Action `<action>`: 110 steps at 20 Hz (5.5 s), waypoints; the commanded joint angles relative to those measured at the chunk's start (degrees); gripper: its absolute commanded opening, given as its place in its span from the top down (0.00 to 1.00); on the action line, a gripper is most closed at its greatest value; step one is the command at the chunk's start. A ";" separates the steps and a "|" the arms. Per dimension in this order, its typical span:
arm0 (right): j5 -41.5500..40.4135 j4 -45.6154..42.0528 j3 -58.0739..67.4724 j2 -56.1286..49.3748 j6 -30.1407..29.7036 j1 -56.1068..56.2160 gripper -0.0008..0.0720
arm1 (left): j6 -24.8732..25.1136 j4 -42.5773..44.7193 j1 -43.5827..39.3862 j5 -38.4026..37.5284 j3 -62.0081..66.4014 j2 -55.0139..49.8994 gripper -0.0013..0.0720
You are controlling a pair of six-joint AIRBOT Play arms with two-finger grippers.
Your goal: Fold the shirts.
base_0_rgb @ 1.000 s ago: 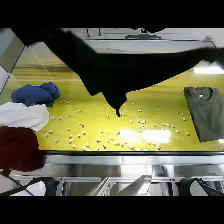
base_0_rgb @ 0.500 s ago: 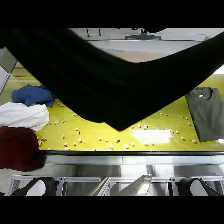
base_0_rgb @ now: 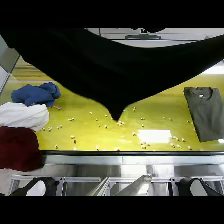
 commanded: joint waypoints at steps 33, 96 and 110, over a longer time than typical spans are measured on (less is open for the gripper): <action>-6.32 -17.79 -34.71 -24.94 -8.57 22.47 0.30 | -15.87 14.60 -17.33 -21.94 -16.85 -40.39 0.00; -45.40 -25.51 6.97 -43.93 -9.01 13.92 0.12 | 2.16 6.14 -1.90 4.24 -63.58 -14.14 0.95; 2.23 -31.80 -30.10 -28.68 -6.36 11.06 0.42 | 2.19 5.97 -2.08 3.15 -57.05 -14.16 0.95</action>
